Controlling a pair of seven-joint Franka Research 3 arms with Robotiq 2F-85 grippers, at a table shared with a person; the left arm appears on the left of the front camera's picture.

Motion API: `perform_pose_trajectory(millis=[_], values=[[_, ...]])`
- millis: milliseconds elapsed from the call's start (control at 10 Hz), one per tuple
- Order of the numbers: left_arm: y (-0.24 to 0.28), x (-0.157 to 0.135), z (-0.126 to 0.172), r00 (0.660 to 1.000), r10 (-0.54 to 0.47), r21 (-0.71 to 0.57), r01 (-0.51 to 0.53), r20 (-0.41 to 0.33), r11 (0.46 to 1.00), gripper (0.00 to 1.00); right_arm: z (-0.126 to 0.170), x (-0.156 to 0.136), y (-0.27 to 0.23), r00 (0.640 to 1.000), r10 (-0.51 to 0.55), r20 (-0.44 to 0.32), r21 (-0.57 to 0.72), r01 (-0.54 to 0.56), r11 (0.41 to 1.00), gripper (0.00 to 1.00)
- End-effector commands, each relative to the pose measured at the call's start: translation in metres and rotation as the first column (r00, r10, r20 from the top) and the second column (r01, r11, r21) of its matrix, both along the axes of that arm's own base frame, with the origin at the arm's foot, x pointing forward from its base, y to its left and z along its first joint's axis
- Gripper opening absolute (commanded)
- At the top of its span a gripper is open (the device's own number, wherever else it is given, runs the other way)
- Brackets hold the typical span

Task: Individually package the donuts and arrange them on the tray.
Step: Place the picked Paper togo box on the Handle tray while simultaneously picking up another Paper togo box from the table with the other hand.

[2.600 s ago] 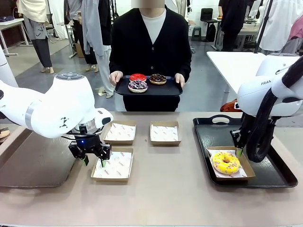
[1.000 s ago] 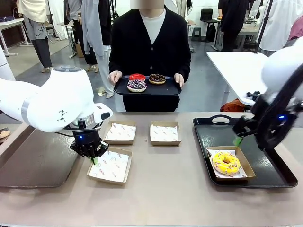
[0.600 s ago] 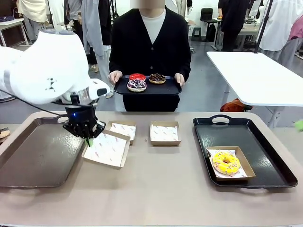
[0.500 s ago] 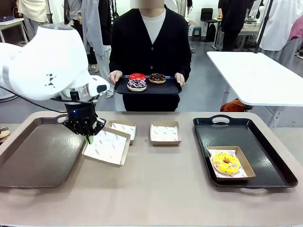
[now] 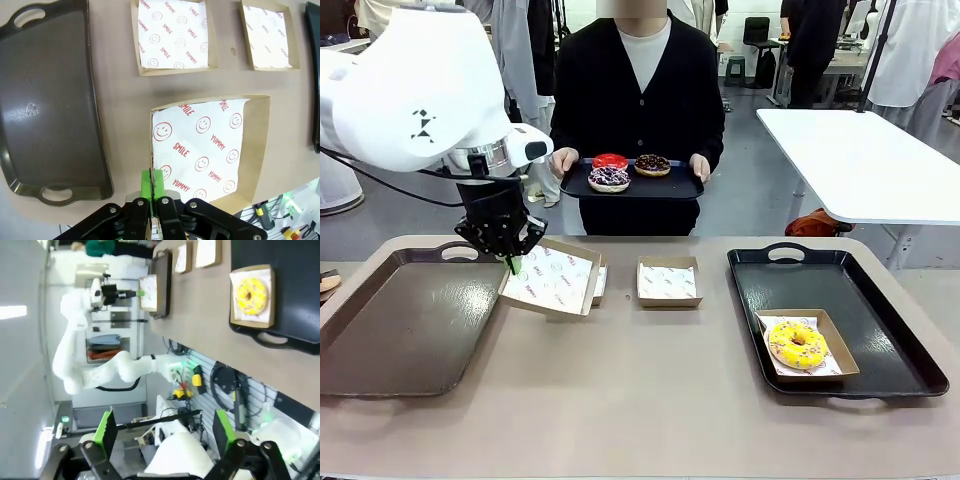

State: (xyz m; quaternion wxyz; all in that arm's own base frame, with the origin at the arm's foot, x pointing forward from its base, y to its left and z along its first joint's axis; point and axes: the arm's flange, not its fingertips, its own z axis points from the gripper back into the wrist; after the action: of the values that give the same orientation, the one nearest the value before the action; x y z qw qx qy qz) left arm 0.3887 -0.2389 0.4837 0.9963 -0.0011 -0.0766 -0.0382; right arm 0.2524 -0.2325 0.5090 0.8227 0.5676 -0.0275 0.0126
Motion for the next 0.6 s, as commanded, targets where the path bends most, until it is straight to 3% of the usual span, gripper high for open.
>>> perform_pose_trajectory(millis=[0, 500], values=[[-0.006, 0.013, 0.009, 1.000, 0.022, 0.025, -0.022, 0.004, 0.999, 0.00, -0.002, 0.007, -0.032, 0.999, 0.030, -0.014, 0.031, -0.030, 0.999, 1.00], [-0.003, 0.046, 0.010, 0.999, 0.054, 0.014, -0.054, -0.003, 0.998, 0.00, -0.036, 0.014, -0.073, 0.998, -0.054, -0.009, 0.141, 0.055, 0.989, 1.00]])
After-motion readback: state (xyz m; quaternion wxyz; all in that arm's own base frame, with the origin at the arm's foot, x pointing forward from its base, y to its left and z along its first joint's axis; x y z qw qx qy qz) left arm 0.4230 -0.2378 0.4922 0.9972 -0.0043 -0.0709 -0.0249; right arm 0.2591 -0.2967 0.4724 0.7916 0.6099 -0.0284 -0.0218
